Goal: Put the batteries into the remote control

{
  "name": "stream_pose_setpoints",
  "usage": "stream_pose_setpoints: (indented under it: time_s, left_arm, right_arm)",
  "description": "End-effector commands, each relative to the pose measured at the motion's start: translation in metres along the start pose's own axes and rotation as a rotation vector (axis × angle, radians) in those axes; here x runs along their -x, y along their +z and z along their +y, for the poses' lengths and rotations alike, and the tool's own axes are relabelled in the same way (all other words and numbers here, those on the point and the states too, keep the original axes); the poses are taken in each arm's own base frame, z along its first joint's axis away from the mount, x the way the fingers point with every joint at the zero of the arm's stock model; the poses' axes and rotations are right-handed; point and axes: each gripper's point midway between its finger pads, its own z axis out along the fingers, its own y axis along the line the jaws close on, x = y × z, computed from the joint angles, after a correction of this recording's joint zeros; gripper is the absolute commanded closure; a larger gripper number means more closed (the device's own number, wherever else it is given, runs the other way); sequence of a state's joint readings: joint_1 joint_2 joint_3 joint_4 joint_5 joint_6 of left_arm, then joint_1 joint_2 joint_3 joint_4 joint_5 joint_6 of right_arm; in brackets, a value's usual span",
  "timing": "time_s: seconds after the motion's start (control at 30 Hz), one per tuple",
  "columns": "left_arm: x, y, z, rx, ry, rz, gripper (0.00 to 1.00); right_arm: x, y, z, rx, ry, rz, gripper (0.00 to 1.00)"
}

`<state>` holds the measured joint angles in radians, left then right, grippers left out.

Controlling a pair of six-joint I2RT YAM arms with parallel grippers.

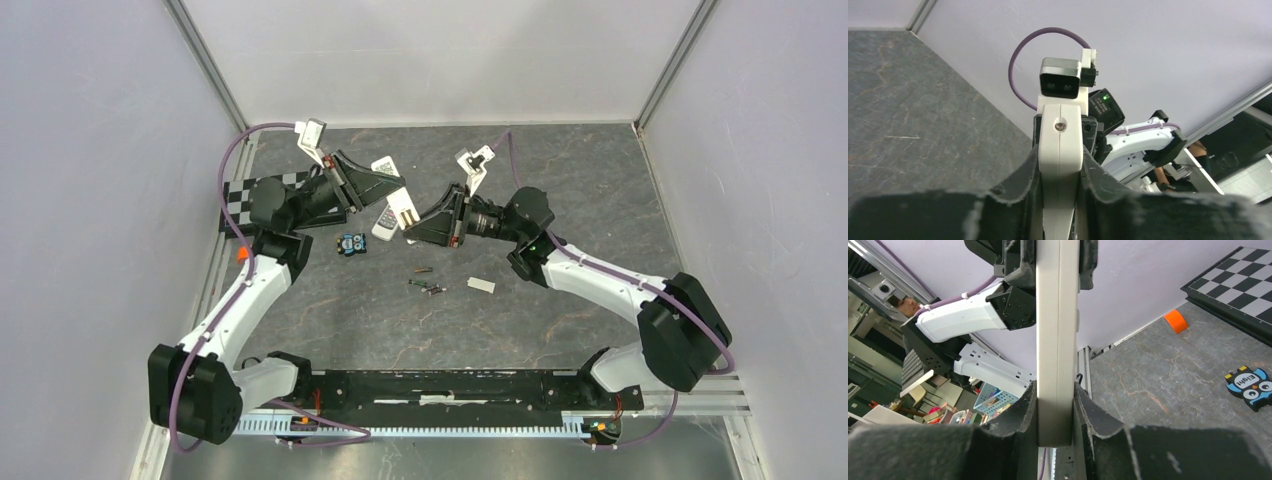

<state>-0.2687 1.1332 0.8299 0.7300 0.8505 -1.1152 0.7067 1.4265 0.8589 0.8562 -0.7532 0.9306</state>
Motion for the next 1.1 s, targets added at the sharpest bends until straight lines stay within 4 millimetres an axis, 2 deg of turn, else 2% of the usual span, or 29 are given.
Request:
stream_pose_setpoints:
  time_s: [0.0, 0.03, 0.07, 0.17, 0.27, 0.3, 0.4, 0.43, 0.5, 0.53, 0.57, 0.6, 0.63, 0.67, 0.77, 0.87, 0.93, 1.07]
  left_arm:
    - [0.000, 0.003, -0.004, 0.021, 0.042, 0.051, 0.98]
    - [0.001, 0.002, 0.000, 0.049, 0.069, 0.049, 0.98]
    - [0.001, 0.001, 0.006, 0.090, 0.077, 0.050, 0.98]
    - [0.007, -0.009, 0.034, 0.272, 0.138, 0.031, 0.98]
    - [0.015, -0.034, 0.076, 0.544, 0.184, -0.002, 0.98]
    - [0.018, -0.043, 0.086, 0.615, 0.197, -0.013, 0.98]
    - [0.024, -0.065, 0.106, 0.754, 0.228, -0.035, 0.98]
    - [0.026, -0.069, 0.108, 0.773, 0.234, -0.038, 0.98]
    - [0.028, -0.073, 0.109, 0.788, 0.238, -0.042, 0.98]
    - [0.028, -0.074, 0.110, 0.795, 0.236, -0.041, 0.98]
    - [0.029, -0.074, 0.109, 0.799, 0.233, -0.044, 0.98]
    - [0.029, -0.075, 0.110, 0.802, 0.229, -0.041, 0.98]
    - [0.029, -0.075, 0.110, 0.803, 0.229, -0.038, 0.98]
    - [0.029, -0.075, 0.110, 0.808, 0.228, -0.037, 0.98]
    - [0.032, -0.079, 0.109, 0.821, 0.235, -0.042, 0.98]
    - [0.034, -0.083, 0.109, 0.832, 0.238, -0.045, 0.98]
    - [0.034, -0.084, 0.108, 0.834, 0.232, -0.047, 0.98]
    - [0.033, -0.085, 0.108, 0.829, 0.217, -0.047, 0.98]
  right_arm:
    - [0.015, 0.008, 0.005, -0.010, -0.097, -0.003, 0.84]
    - [0.016, 0.007, 0.000, -0.039, -0.110, -0.004, 0.78]
    - [0.017, 0.004, -0.004, -0.074, -0.136, -0.002, 0.64]
    - [0.024, -0.009, -0.015, -0.198, -0.232, -0.024, 0.04]
    - [0.031, -0.028, -0.021, -0.277, -0.333, -0.040, 0.02]
    - [0.032, -0.036, -0.028, -0.319, -0.331, -0.042, 0.02]
    - [0.035, -0.061, -0.041, -0.374, -0.299, -0.070, 0.02]
    - [0.035, -0.069, -0.046, -0.395, -0.258, -0.093, 0.02]
    - [0.033, -0.087, -0.071, -0.473, -0.119, -0.112, 0.15]
    - [0.028, -0.087, -0.068, -0.404, -0.121, -0.061, 0.19]
    - [0.021, -0.087, -0.078, -0.404, -0.097, -0.011, 0.20]
    - [0.014, -0.088, -0.085, -0.416, -0.116, 0.043, 0.17]
    - [0.008, -0.089, -0.088, -0.422, -0.148, 0.079, 0.05]
    - [0.007, -0.091, -0.089, -0.432, -0.218, 0.082, 0.02]
    - [0.004, -0.109, -0.098, -0.525, -0.357, 0.033, 0.02]
    - [0.005, -0.122, -0.110, -0.607, -0.383, 0.020, 0.02]
    - [0.003, -0.128, -0.119, -0.658, -0.328, -0.014, 0.02]
    - [-0.015, -0.141, -0.148, -0.716, -0.185, 0.013, 0.13]
